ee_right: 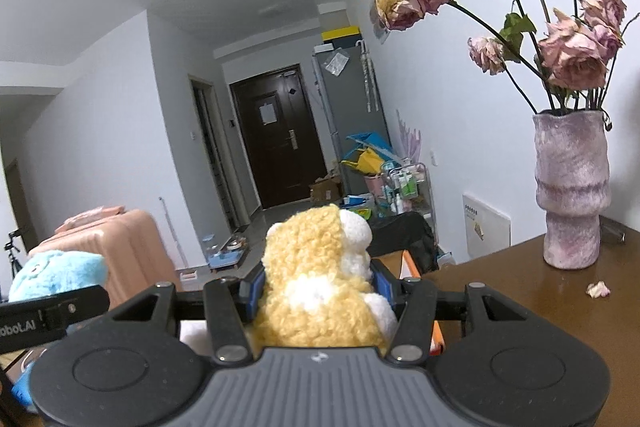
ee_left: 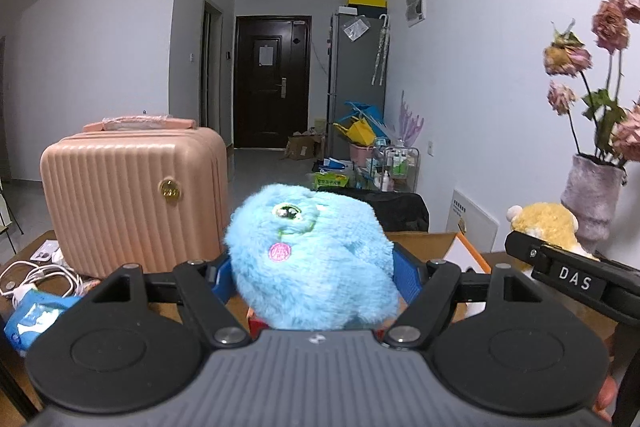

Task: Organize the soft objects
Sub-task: 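Lift both plushes and carry them toward the open cardboard box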

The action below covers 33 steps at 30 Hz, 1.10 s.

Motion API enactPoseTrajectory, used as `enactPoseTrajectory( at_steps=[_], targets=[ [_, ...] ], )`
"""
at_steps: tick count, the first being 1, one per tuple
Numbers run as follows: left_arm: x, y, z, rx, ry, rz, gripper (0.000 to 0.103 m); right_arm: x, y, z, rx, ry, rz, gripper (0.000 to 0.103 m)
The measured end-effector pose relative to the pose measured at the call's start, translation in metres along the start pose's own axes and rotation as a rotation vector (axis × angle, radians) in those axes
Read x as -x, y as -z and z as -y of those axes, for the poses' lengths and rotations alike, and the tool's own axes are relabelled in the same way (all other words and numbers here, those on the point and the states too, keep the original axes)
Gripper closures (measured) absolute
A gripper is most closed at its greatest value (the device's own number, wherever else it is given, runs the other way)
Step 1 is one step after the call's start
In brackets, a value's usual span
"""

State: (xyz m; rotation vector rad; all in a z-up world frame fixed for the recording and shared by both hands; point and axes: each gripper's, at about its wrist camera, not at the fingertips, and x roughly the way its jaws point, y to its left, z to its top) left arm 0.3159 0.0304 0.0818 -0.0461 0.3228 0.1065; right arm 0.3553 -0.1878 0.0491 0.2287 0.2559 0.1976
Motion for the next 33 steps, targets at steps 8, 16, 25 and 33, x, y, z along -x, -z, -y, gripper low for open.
enactPoseTrajectory(
  at_steps=[8, 16, 25, 33],
  targets=[
    [-0.043, -0.023, 0.012, 0.004, -0.026, -0.039, 0.027, -0.045, -0.017, 0.005, -0.056, 0.014, -0.036, 0.052],
    [-0.101, -0.029, 0.02, 0.012, -0.087, -0.099, 0.027, -0.095, -0.016, 0.008, -0.08, 0.025, -0.08, 0.052],
    [-0.171, -0.011, 0.033, -0.031, -0.188, -0.193, 0.028, -0.141, 0.004, 0.019, -0.098, 0.062, -0.154, 0.052],
    [-0.185, 0.01, 0.033, -0.046, -0.196, -0.246, 0.024, -0.153, 0.012, 0.019, -0.098, 0.106, -0.191, 0.051]
  ],
)
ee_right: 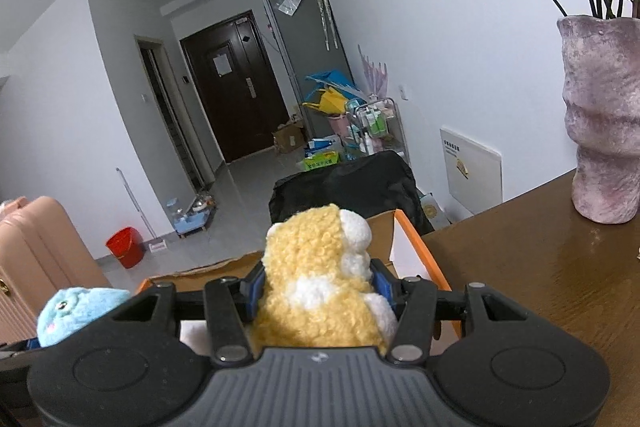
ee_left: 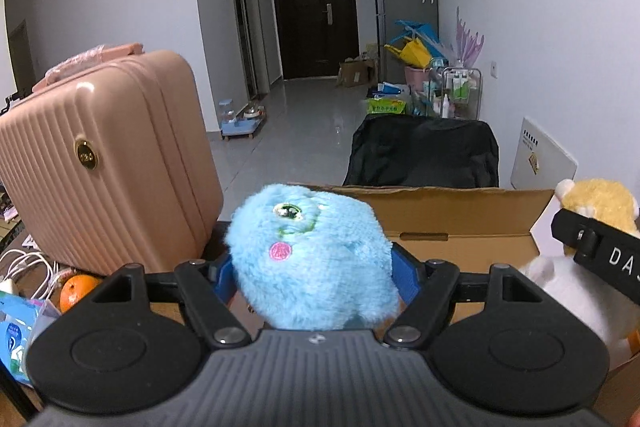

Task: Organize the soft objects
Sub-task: 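Open both grippers to drop the plushes into the box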

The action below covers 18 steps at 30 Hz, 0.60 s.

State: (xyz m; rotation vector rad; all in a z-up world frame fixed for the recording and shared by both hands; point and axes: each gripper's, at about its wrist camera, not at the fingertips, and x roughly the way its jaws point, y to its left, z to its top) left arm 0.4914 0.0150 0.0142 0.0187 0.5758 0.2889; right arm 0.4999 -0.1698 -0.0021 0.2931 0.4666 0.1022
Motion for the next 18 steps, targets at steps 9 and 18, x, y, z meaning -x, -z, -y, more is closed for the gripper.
enactPoseTrajectory(
  at_steps=[9, 18],
  targets=[
    [0.01, 0.005, -0.017, 0.033, 0.013, -0.01, 0.0, -0.008, -0.003, -0.003, -0.013, 0.015, -0.035, 0.012],
    [0.027, 0.0, -0.025, 0.046, 0.038, 0.021, 0.0, 0.006, -0.008, -0.006, -0.002, 0.006, -0.027, 0.0]
  ],
)
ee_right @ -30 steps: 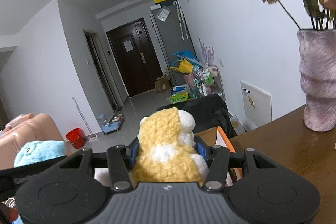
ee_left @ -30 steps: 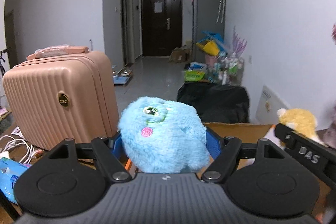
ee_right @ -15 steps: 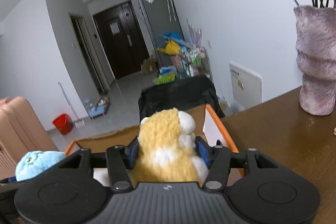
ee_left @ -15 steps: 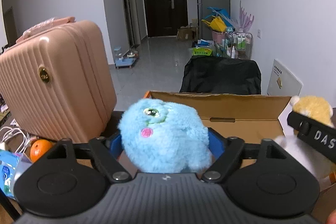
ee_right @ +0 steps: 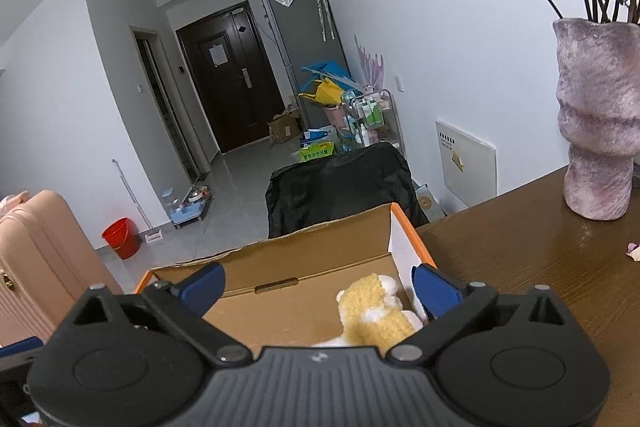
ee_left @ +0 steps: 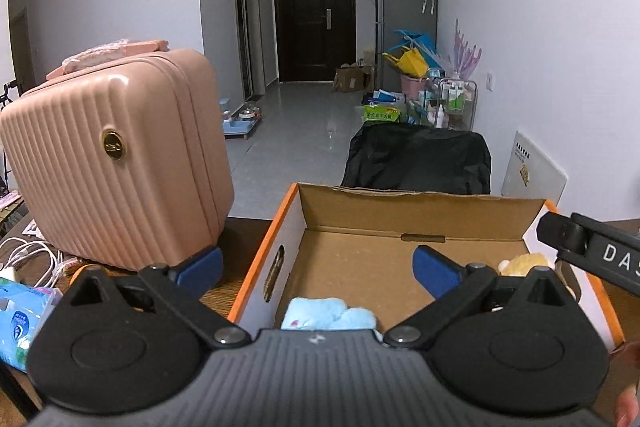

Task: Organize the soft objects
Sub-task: 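Open both grippers to drop the plushes into the box, then withdraw both tools from the box back toward the remaining soft items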

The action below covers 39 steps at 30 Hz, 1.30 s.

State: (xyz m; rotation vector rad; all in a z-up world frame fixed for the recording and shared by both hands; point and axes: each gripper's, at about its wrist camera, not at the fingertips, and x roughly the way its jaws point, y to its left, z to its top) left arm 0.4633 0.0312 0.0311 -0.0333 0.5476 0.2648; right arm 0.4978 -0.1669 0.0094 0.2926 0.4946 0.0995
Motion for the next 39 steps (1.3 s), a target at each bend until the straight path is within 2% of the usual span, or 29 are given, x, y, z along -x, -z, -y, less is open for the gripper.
enactPoseTrajectory(
  at_steps=[10, 17, 30, 39],
  targets=[
    [0.056, 0.007, -0.024, 0.023, 0.042, 0.056, 0.0, 0.044, 0.0, 0.001, 0.018, -0.042, 0.025, 0.0],
    [0.103, 0.022, -0.04, 0.019, 0.067, 0.107, 0.0, 0.087, 0.011, 0.0, 0.093, -0.07, 0.043, 0.0],
    [0.184, 0.074, -0.068, 0.021, 0.113, 0.158, 0.0, 0.175, 0.052, 0.007, 0.235, -0.093, 0.096, 0.0],
    [0.229, 0.114, -0.088, 0.011, 0.124, 0.183, 0.0, 0.223, 0.092, 0.013, 0.306, -0.108, 0.09, 0.0]
  ],
)
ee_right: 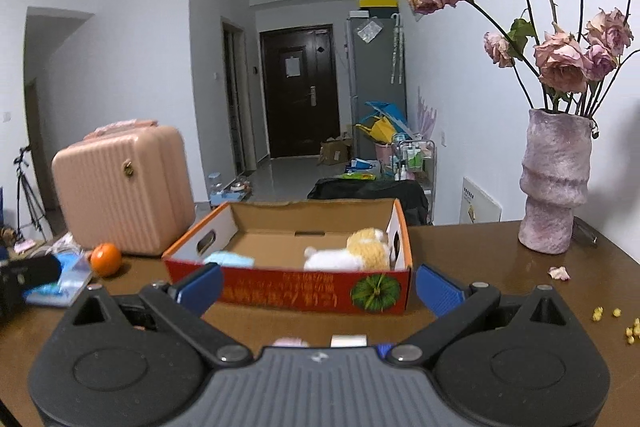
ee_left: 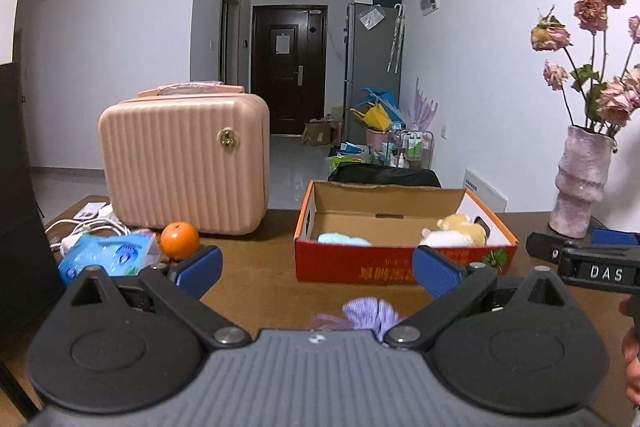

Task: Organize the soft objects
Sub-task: 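Withdraw both tools from the box back toward the remaining soft items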

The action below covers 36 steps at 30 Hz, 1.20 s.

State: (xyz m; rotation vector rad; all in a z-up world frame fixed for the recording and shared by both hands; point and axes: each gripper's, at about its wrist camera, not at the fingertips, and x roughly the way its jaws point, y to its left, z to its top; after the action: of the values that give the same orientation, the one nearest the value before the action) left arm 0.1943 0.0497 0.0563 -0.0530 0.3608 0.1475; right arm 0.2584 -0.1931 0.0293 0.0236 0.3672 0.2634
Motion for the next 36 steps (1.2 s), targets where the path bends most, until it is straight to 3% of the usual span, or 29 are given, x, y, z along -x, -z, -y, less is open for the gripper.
enactPoseTrajectory(
  at_steps=[14, 36],
  targets=[
    [0.049, 0.047, -0.019, -0.016, 0.002, -0.018, 0.0, 0.055, 0.048, -0.03, 0.1, -0.036, 0.008, 0.0],
    [0.062, 0.104, -0.046, -0.029, -0.018, -0.081, 0.0, 0.081, 0.094, -0.051, 0.11, -0.074, -0.059, 0.0]
  ],
)
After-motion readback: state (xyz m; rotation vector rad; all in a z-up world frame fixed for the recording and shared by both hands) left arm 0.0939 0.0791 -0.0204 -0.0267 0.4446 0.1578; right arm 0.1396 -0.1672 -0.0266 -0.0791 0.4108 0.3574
